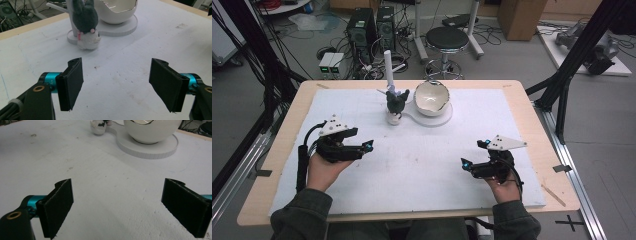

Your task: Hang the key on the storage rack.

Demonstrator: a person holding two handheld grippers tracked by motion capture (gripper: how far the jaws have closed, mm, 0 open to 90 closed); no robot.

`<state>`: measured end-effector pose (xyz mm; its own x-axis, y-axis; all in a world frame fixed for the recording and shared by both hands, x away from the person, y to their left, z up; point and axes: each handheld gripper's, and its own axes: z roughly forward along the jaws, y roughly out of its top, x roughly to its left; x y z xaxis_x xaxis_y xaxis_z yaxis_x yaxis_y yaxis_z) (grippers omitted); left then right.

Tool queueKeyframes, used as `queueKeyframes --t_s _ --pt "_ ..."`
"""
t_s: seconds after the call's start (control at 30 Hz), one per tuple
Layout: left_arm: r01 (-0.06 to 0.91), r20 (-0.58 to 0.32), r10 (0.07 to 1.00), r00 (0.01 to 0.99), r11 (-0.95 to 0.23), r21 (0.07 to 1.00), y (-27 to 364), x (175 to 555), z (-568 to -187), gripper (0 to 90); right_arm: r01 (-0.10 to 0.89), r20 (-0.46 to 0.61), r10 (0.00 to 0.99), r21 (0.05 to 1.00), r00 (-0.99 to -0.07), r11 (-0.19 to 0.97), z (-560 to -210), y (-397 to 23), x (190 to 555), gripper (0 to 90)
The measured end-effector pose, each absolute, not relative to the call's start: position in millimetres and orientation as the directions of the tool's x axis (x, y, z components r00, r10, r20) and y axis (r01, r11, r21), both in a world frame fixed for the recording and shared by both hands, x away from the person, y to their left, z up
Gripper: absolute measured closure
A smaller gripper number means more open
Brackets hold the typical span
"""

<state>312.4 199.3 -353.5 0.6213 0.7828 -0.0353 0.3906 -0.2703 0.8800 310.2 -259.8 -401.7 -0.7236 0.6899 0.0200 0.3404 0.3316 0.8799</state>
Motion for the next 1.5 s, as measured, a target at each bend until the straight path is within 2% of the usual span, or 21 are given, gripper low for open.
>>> queueKeyframes --t_s 1.5 --pt "0.379 -0.023 0.786 0.618 -0.273 0.884 213.1 281.5 -366.7 27.6 0.346 0.021 0.694 0.877 -0.72 0.333 -402.1 -260.3 310.6 9.7"
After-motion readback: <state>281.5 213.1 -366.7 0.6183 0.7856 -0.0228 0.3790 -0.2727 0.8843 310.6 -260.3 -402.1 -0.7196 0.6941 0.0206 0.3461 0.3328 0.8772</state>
